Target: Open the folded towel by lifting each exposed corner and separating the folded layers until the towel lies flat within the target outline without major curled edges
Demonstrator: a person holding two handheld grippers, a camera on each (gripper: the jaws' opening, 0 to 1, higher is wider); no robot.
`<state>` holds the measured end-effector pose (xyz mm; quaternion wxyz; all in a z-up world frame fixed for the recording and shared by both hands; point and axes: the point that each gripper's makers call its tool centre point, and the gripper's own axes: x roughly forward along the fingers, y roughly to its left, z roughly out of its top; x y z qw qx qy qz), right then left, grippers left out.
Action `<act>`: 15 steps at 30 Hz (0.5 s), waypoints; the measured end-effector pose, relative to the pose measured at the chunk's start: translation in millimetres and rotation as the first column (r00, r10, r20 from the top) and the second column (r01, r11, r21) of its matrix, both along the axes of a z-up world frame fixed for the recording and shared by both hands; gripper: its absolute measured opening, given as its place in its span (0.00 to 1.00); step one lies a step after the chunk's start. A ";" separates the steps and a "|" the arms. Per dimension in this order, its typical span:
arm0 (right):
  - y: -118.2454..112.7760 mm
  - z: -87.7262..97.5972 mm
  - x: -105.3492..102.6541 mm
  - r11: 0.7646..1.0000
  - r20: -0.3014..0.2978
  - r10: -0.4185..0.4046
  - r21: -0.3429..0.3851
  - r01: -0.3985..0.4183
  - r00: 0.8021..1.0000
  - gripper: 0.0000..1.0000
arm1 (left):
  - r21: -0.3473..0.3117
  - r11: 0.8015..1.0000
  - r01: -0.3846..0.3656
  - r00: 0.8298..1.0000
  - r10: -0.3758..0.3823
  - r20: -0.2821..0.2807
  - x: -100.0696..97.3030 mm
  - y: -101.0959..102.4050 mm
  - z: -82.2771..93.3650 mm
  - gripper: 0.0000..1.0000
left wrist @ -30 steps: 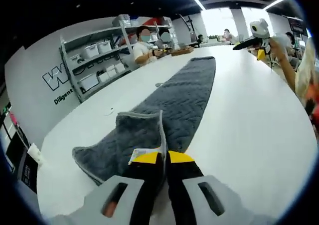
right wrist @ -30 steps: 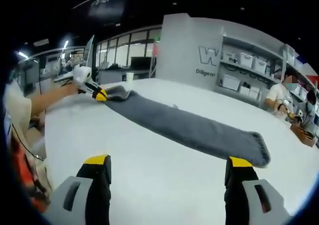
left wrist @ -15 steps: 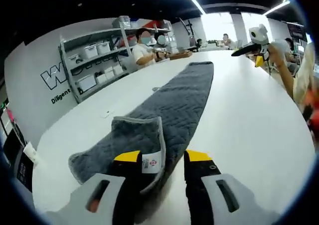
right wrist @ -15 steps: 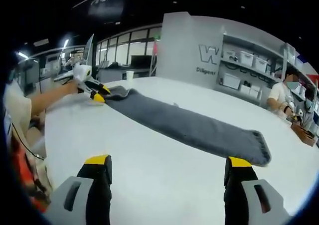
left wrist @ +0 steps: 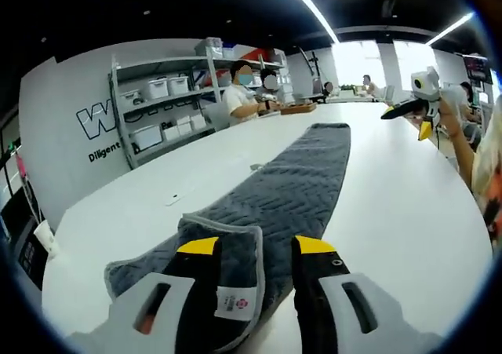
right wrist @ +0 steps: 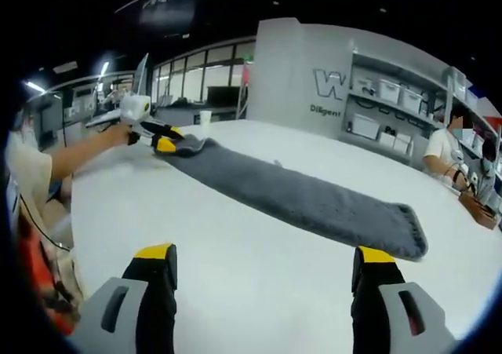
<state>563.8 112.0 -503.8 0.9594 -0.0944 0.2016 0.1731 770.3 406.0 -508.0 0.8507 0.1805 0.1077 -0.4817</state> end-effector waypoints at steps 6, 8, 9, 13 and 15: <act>0.4 -2.7 0.2 1.000 -0.011 0.002 -0.006 -0.002 1.000 0.92 | 0.037 0.999 -0.001 1.000 0.002 -0.011 2.2 -12.3 -8.7 0.21; 1.3 -2.3 -0.2 1.000 -0.008 0.004 -0.006 -0.004 1.000 0.92 | 0.067 0.998 -0.020 1.000 0.019 0.009 6.7 -14.6 -12.6 0.18; 1.1 -2.1 -0.3 1.000 -0.008 0.005 -0.006 -0.005 1.000 0.92 | 0.071 0.997 -0.025 1.000 0.024 0.011 8.0 -15.7 -13.5 0.17; 0.2 -2.2 -0.7 1.000 -0.009 0.005 -0.008 -0.005 1.000 0.92 | 0.067 0.997 -0.034 0.999 0.034 0.005 9.9 -17.8 -14.6 0.03; -2.1 -0.9 -0.2 1.000 -0.007 0.004 -0.007 -0.004 1.000 0.93 | 0.058 0.998 -0.031 1.000 0.031 0.006 8.3 -18.6 -13.8 0.03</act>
